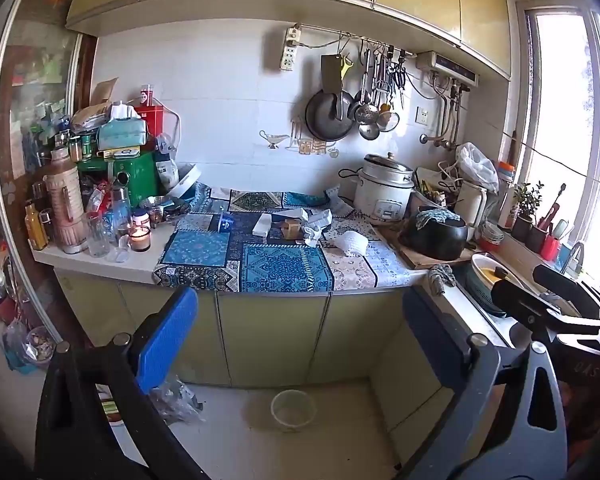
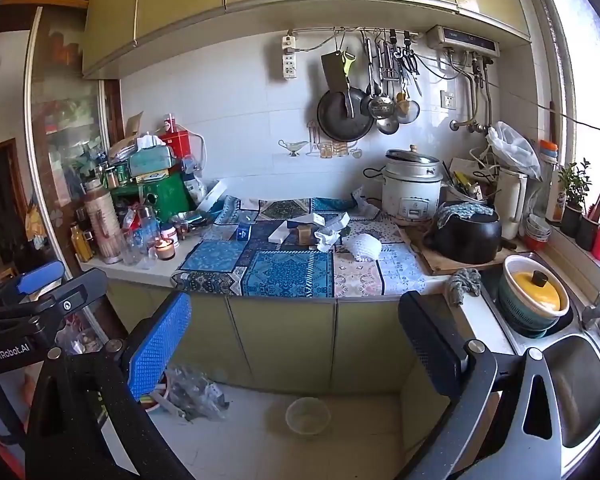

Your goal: Collect trash

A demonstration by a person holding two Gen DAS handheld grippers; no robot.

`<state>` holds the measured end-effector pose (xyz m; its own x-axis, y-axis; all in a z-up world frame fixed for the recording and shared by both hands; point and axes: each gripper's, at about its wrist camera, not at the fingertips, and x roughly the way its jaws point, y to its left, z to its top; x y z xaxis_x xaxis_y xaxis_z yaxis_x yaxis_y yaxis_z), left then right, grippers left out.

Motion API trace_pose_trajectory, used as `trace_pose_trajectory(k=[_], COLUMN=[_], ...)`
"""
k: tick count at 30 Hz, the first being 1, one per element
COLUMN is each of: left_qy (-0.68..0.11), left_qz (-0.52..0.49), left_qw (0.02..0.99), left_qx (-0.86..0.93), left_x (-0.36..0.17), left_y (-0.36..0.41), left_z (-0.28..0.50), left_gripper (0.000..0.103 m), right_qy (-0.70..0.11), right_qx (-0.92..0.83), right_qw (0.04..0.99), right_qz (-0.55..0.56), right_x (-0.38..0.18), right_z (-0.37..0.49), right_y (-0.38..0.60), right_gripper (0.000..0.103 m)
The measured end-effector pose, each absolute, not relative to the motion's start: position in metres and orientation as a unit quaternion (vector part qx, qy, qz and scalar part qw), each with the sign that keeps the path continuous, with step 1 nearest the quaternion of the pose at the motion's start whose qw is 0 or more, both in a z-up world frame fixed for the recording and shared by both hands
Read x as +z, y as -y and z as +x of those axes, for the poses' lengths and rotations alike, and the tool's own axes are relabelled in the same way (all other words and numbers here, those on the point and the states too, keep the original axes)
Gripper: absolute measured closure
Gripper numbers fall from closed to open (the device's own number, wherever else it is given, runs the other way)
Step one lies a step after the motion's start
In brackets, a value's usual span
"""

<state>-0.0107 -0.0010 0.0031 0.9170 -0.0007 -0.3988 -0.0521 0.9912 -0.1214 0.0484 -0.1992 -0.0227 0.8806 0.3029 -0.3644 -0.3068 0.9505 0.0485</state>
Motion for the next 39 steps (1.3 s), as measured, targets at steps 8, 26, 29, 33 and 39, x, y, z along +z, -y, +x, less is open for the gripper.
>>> trace_pose_trajectory(k=[8, 26, 29, 33, 39], left_qy=[-0.203, -0.207, -0.207, -0.207, -0.206], left_qz=[-0.066, -0.066, -0.066, -0.065, -0.064], left_qw=[0.977, 0.976, 0.976, 0.976, 0.976], left_qx=[0.011, 0.010, 0.010, 0.011, 0.010], left_x=[0.001, 0.003, 0.003, 0.002, 0.003], left_y=[-0.001, 0.002, 0.004, 0.004, 0.005], left_z=[-0.010, -0.003, -0.002, -0.002, -0.001], left_gripper=[0.000, 0.000, 0.000, 0.000, 0.000], right_qy=[-0.188, -0.185, -0.186, -0.186, -0.186], right_qx=[0.159, 0.167, 0.167, 0.168, 0.170], right_qw=[0.969, 0.968, 0.968, 0.968, 0.968], right_qz=[-0.003, -0.001, -0.001, 0.000, 0.002], right_x=[-0.023, -0.019, -0.019, -0.018, -0.015], right_z=[0.049, 0.057, 0.058, 0.058, 0.065], right_y=[0.202, 0.209, 0.210, 0.210, 0.210], right_gripper=[0.000, 0.000, 0.000, 0.000, 0.000])
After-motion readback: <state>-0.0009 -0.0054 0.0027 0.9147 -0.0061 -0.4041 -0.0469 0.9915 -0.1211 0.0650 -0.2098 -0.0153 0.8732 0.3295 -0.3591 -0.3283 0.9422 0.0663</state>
